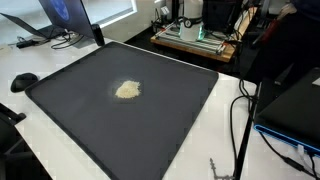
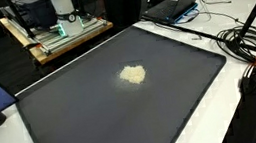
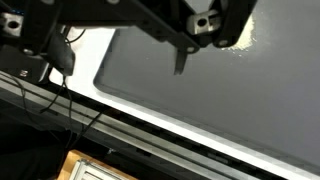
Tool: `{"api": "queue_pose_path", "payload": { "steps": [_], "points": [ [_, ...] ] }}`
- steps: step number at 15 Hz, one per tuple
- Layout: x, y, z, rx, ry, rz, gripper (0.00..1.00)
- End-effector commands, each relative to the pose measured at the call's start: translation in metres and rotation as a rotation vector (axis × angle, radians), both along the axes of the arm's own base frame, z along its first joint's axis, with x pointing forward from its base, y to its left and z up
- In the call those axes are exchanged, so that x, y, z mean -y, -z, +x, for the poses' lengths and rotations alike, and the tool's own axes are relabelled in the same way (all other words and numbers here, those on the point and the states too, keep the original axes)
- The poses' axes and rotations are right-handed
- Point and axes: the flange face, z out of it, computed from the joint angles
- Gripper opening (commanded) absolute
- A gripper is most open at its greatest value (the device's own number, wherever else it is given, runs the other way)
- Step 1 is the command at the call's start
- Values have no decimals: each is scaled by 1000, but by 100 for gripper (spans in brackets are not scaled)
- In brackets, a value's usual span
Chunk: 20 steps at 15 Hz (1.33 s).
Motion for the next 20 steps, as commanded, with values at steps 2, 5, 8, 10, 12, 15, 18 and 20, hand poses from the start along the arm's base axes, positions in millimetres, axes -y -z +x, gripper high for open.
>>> {"api": "queue_pose_path", "payload": {
  "steps": [2, 5, 8, 10, 12, 15, 18, 20],
  "points": [
    [-59, -29, 0, 49, -128, 118, 100],
    [-92, -44, -5, 77, -229, 180, 100],
    [-90, -42, -11, 79, -208, 143, 100],
    [-91, -42, -10, 78, -215, 146, 100],
    [-91, -41, -9, 75, -219, 146, 100],
    [-93, -42, -8, 86, -235, 155, 100],
    [-104, -49, -3, 114, -293, 182, 100],
    [-113, -53, -1, 127, -341, 195, 100]
  ]
}}
